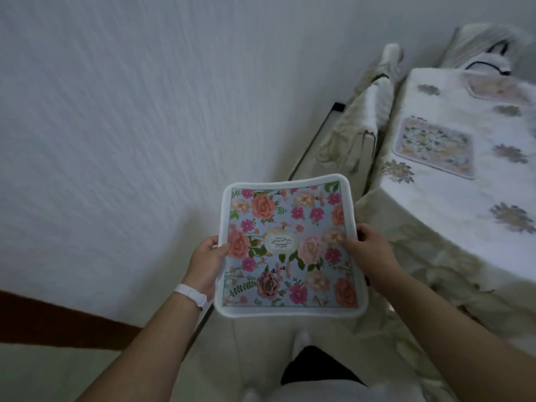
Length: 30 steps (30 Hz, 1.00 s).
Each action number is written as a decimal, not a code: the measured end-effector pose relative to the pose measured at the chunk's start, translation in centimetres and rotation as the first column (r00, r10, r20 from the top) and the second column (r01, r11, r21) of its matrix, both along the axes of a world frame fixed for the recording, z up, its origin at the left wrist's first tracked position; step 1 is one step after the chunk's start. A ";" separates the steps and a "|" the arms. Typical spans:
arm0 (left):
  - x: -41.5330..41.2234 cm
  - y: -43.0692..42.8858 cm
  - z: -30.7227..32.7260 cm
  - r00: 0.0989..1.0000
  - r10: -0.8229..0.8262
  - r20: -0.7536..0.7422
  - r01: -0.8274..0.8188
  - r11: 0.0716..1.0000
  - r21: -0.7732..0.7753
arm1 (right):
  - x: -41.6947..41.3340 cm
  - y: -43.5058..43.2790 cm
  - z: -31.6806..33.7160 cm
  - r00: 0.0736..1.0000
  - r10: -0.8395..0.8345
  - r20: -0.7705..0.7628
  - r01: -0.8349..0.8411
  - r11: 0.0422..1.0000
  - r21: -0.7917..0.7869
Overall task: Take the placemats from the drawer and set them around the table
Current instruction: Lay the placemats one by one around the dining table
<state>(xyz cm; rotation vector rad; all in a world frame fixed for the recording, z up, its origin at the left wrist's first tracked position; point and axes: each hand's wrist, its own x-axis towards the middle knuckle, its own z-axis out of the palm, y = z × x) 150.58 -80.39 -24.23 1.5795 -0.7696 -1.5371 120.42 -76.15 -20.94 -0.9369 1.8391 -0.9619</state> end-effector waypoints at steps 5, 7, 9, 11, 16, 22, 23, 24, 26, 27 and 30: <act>-3.9 -6.0 -0.3 0.997 -0.073 -0.026 0.073 0.997 0.017 | -3.0 -3.8 -1.6 0.995 -0.068 0.067 0.068 0.998 -0.003; -5.3 -8.5 -0.4 0.998 -0.057 -0.039 0.058 0.998 0.039 | -4.0 -6.2 -2.2 0.992 -0.056 0.114 0.056 0.998 0.003; -6.6 -11.1 -0.2 0.998 -0.045 -0.038 0.047 0.997 0.064 | -5.2 -9.1 -2.5 0.989 -0.038 0.146 0.038 0.999 0.000; -7.9 -13.9 0.1 0.999 -0.041 -0.033 0.044 0.996 0.083 | -6.5 -11.9 -2.3 0.984 -0.018 0.179 0.019 1.000 -0.005; -12.0 -21.1 1.5 0.998 -0.054 0.007 0.054 0.997 0.056 | -11.1 -18.6 -1.6 0.980 0.002 0.200 0.001 1.000 -0.017; -17.5 -27.7 2.4 0.993 -0.107 0.046 0.106 0.994 0.025 | -16.0 -23.5 -0.2 0.984 -0.078 0.158 0.082 0.996 -0.021; -18.3 -28.7 2.5 0.993 -0.116 0.039 0.115 0.993 0.020 | -16.7 -24.1 -0.1 0.985 -0.094 0.144 0.098 0.995 -0.023; -19.0 -29.7 2.6 0.992 -0.125 0.029 0.125 0.992 0.018 | -17.3 -24.8 0.1 0.985 -0.109 0.137 0.113 0.993 -0.020; -20.2 -31.7 2.6 0.989 -0.149 0.013 0.148 0.989 0.014 | -18.5 -26.2 0.2 0.983 -0.138 0.121 0.140 0.990 -0.013; -20.8 -32.7 2.4 0.987 -0.160 0.009 0.160 0.987 0.009 | -19.0 -26.9 0.3 0.982 -0.151 0.110 0.154 0.988 -0.014; -22.4 -36.0 2.1 0.984 -0.176 0.007 0.175 0.984 0.006 | -20.1 -29.5 0.4 0.977 -0.188 0.103 0.191 0.981 -0.020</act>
